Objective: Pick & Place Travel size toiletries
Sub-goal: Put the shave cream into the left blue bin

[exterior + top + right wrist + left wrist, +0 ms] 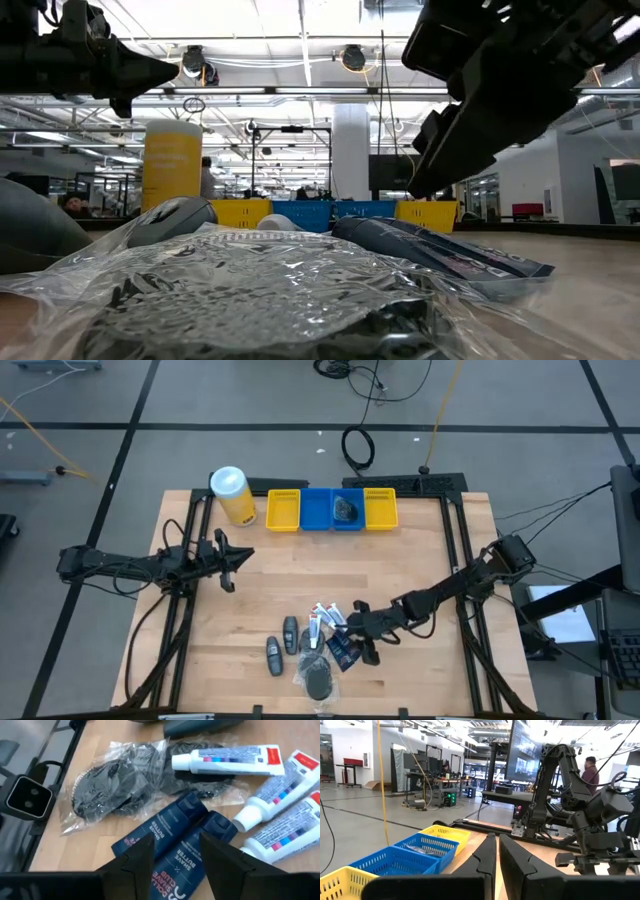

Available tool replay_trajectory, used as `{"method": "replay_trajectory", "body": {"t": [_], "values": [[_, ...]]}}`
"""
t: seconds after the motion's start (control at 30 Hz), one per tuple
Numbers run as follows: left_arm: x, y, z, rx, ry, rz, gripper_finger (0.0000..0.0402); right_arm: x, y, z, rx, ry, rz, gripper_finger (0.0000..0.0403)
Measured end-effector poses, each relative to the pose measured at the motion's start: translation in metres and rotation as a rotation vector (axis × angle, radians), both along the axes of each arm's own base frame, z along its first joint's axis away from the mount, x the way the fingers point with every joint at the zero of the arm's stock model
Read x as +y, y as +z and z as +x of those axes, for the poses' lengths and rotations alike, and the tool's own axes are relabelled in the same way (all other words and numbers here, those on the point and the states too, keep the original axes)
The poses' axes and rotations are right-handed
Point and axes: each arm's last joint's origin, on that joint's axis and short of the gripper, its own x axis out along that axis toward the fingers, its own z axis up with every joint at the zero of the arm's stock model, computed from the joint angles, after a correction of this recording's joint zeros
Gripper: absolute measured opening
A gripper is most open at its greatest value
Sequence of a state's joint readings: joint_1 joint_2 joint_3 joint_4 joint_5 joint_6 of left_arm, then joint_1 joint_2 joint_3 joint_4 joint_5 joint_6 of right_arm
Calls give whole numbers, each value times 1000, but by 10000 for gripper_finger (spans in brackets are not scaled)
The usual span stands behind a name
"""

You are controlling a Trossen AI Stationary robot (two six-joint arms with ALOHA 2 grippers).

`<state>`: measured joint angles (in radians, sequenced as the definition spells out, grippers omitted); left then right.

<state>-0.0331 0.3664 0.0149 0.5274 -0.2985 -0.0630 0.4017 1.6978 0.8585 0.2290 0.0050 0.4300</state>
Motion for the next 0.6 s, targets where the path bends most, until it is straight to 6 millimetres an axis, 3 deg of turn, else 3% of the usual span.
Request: {"method": "replay_trajectory", "body": {"t": [0.33,0.6], "values": [[0,0,0,-1,0,-1,21,3,-5,-4,46,-77,-20,144],[0,0,0,-1,0,-2,21,8,-27,-4,122,-97,-19,144]]}}
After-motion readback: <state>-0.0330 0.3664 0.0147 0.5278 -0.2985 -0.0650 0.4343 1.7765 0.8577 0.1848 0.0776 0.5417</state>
